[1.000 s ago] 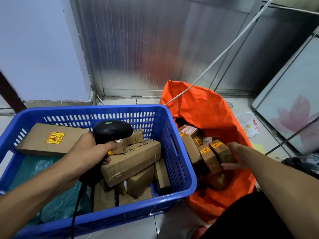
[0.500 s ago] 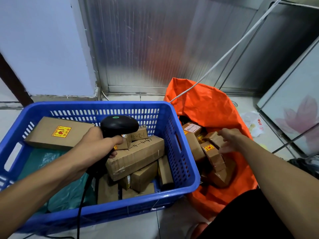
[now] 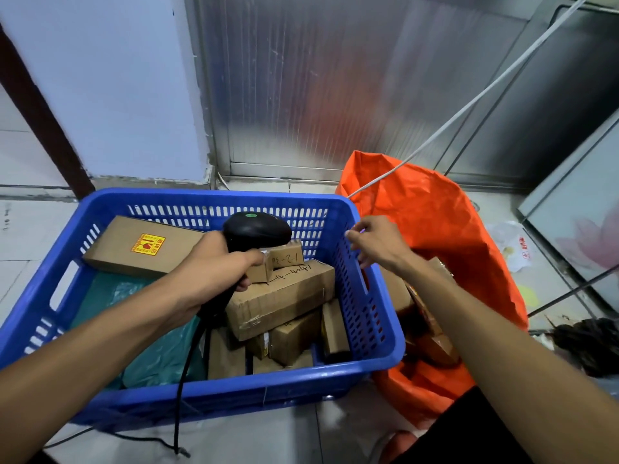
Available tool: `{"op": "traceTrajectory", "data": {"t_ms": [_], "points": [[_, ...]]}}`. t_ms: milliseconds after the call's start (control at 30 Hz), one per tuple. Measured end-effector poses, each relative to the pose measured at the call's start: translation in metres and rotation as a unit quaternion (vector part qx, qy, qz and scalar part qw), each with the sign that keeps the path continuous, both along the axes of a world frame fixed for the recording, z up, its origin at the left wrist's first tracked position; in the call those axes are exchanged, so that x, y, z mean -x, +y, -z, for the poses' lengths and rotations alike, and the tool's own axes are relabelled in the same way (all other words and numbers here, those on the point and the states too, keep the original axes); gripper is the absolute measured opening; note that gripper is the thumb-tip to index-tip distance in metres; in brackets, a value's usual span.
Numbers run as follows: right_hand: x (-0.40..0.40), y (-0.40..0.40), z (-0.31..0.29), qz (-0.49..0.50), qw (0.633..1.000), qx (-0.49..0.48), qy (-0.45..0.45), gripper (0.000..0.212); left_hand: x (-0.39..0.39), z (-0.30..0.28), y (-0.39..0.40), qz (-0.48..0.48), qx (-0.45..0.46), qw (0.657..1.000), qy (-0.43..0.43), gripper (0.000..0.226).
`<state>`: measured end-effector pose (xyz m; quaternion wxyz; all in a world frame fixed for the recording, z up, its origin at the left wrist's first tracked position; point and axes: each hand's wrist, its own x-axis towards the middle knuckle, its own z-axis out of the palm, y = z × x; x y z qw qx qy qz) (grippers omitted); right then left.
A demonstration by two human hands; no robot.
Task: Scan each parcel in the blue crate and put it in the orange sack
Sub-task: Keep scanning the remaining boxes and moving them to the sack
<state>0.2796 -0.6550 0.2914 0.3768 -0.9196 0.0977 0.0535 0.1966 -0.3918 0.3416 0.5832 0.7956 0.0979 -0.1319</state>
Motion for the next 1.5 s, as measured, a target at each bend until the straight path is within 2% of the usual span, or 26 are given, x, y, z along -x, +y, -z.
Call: {"op": "traceTrajectory", "data": {"t_ms": [67, 133, 267, 400, 500, 833, 1000, 1167, 1267, 1367, 1500], "points": [[0.006, 0.018, 0.017, -0.041, 0.999, 0.011, 0.012, 0.015, -0.001, -0.001, 0.001, -0.002, 0.006, 1.000, 0.000, 0.010], [0.013, 0.032, 0.036, -0.097, 0.993, 0.064, 0.022, 0.016, -0.003, -0.001, 0.002, -0.005, 0.011, 1.000, 0.001, 0.010], [0.032, 0.059, 0.066, -0.219, 0.957, 0.184, 0.042, 0.037, -0.005, 0.000, 0.002, -0.014, 0.012, 1.000, -0.001, 0.008], [0.052, 0.087, 0.095, -0.304, 0.926, 0.223, 0.031, 0.061, -0.006, -0.003, 0.002, -0.018, 0.015, 1.000, 0.003, 0.011], [0.062, 0.101, 0.114, -0.339, 0.906, 0.251, 0.032, 0.070, -0.008, -0.005, 0.003, -0.014, 0.014, 1.000, 0.006, 0.011], [0.067, 0.152, 0.151, -0.328, 0.893, 0.308, -0.004, 0.093, -0.013, -0.009, 0.006, -0.011, -0.007, 1.000, 0.003, 0.013], [0.064, 0.173, 0.158, -0.335, 0.867, 0.369, -0.026, 0.085, -0.014, -0.004, 0.005, -0.008, -0.016, 1.000, -0.005, 0.013], [0.058, 0.186, 0.163, -0.338, 0.845, 0.415, 0.003, 0.075, -0.017, 0.000, 0.005, -0.011, -0.032, 0.999, -0.001, 0.019], [0.055, 0.191, 0.171, -0.336, 0.839, 0.427, 0.033, 0.081, -0.016, -0.001, 0.004, -0.005, -0.028, 1.000, 0.001, 0.029], [0.049, 0.193, 0.181, -0.331, 0.832, 0.443, 0.035, 0.095, -0.017, 0.001, 0.004, -0.002, -0.025, 1.000, 0.003, 0.017], [0.043, 0.189, 0.185, -0.311, 0.830, 0.461, 0.033, 0.086, -0.018, 0.001, 0.004, -0.005, -0.025, 1.000, 0.003, 0.020]]}}
